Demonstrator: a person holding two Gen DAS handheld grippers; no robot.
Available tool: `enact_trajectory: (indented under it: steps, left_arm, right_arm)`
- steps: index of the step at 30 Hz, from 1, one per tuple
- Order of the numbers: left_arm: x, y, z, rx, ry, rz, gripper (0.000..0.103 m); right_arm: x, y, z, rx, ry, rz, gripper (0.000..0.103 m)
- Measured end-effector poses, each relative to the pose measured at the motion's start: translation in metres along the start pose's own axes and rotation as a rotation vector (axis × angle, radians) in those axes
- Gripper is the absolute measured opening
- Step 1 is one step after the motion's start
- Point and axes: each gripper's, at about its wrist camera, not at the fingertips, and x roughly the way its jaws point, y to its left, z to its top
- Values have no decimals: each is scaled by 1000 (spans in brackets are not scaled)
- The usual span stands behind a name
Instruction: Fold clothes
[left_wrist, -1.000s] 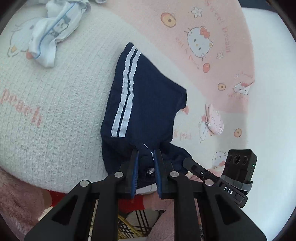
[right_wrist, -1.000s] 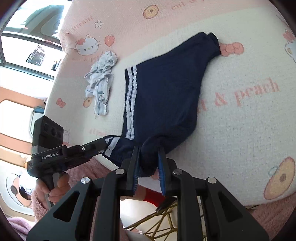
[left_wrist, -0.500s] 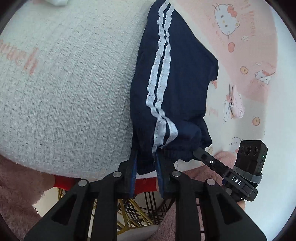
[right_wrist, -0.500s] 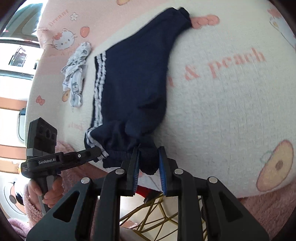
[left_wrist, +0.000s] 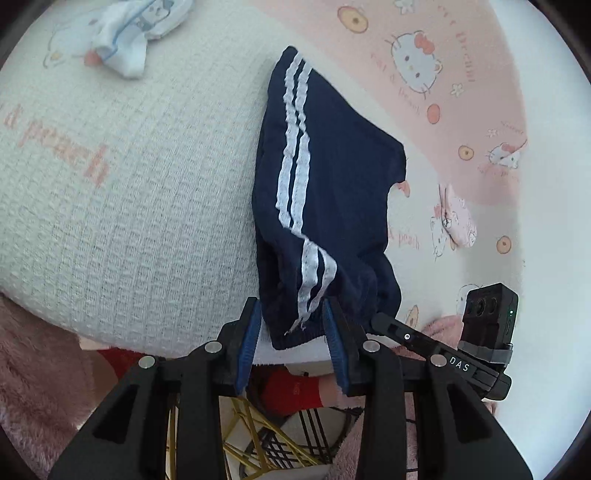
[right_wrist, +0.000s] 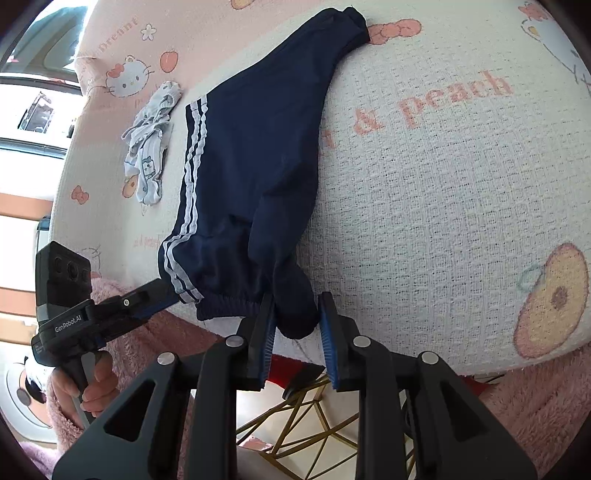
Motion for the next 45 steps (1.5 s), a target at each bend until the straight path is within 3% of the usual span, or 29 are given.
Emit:
enact_trajectory:
  steps: [3, 4, 6, 9, 11, 15, 17, 19, 20, 22, 24, 29, 30, 31, 33, 38, 40, 43, 45]
  left_arm:
    - [9, -2, 3, 30, 26, -3, 36]
    - [12, -4, 3, 45, 33, 15, 26]
    - [11, -4, 1, 42, 34, -26, 9]
    - [0, -5, -2, 17, 20, -146, 9]
    - [-8, -5, -2, 12, -1, -170, 9]
    - [-6, 11, -2, -71, 17, -147, 9]
    - [-2, 19, -2, -98, 25, -62, 10]
    - [1, 24, -1, -111, 36, -6, 15]
    - [1, 24, -1, -108, 37, -19, 20]
    - [0, 20, 0, -93, 30, -68, 51]
    - [-2, 12, 0, -60, 11, -96, 53]
    - [12, -2, -1, 24, 30, -41, 53]
    - [16, -4, -1, 38, 40, -36, 44]
    - [21, -8, -1, 59, 51, -22, 28]
    - [27, -14, -2, 82, 77, -39, 13]
    - [18, -12, -4, 10, 90, -219, 13]
    - [20, -1, -4, -42, 107, -200, 13]
    - [30, 18, -5, -111, 134, -81, 13]
    - [33, 23, -4, -130, 136, -69, 19]
  right_arm:
    - [2, 1, 0, 1, 3, -2, 24]
    - [2, 1, 0, 0, 4, -1, 24]
    - [3, 2, 1, -2, 7, 0, 24]
    - [0, 1, -1, -2, 3, 26, 24]
    - [-4, -1, -2, 12, -1, 64, 24]
    - [-10, -9, -2, 64, -12, 121, 25]
    - [-12, -13, -2, 90, -17, 123, 25]
    - [-12, -14, -2, 95, -13, 85, 25]
    - [-11, -13, -2, 93, -10, 74, 26]
    - [-9, -12, -2, 83, -3, 60, 34]
    - [-8, -10, -1, 66, 4, 48, 36]
    - [-6, -8, -1, 51, 11, 51, 38]
    - [-5, -7, -1, 50, 10, 52, 38]
    - [-5, -7, -1, 50, 9, 54, 38]
    - [-4, -5, -1, 40, 11, 57, 38]
    - [-8, 1, -1, 0, 6, 73, 39]
    - [-11, 3, -2, -17, -1, 69, 38]
    - [-3, -2, -6, -8, 49, -7, 37]
    - [-2, -5, -6, 8, 55, 0, 37]
